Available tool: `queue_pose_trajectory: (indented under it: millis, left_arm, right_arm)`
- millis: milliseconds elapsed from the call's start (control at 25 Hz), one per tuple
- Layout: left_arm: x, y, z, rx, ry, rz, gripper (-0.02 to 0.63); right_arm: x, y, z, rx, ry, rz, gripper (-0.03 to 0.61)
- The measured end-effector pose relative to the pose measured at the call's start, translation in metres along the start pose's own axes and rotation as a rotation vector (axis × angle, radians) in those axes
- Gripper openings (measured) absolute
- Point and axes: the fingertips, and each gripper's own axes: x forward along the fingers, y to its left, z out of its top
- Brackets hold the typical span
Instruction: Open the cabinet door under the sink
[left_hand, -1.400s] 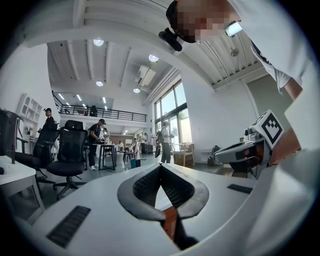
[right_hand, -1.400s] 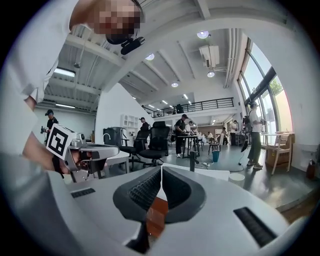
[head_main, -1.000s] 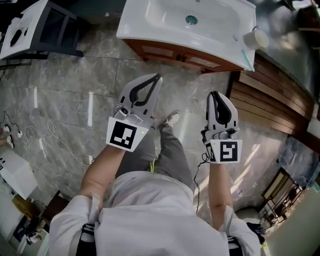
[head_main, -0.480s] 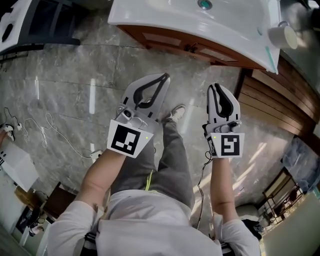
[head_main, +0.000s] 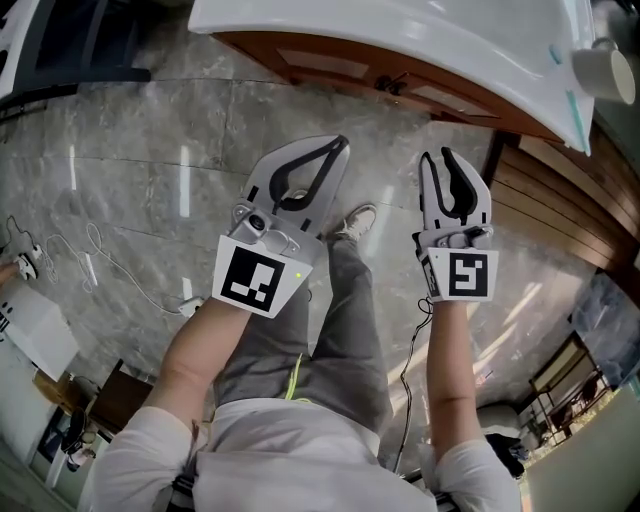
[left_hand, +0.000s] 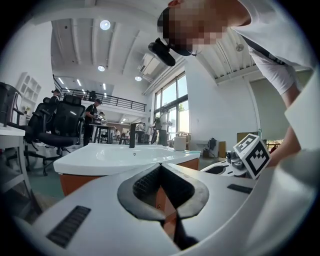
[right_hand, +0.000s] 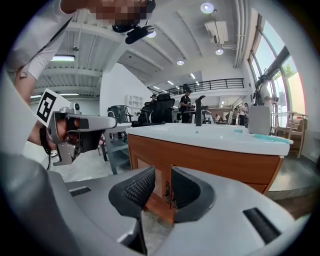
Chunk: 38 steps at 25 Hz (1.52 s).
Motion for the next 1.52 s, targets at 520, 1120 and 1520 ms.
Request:
queue_pose_trajectory:
  millis: [520,1120,1520]
  left_arm:
    - [0.033,0.019,-0.094,0.018,0.001,-0.004,0.009]
    - [0.060,0.035,-0.174,0.039,-0.034,-0.012,0.009]
    - [0.071,0.046,-0.207,0.040,-0.051,-0.014,0.009]
  right_arm:
    - [0.087,-0.012,-0.095,-0.057,0.020,0.032,0.114]
    - [0.156,-0.024,-0.172,-0.112,0.016,0.017,0.135]
    - [0.186,-0.036,-0.198,-0.138,0.015,0.004,0.135]
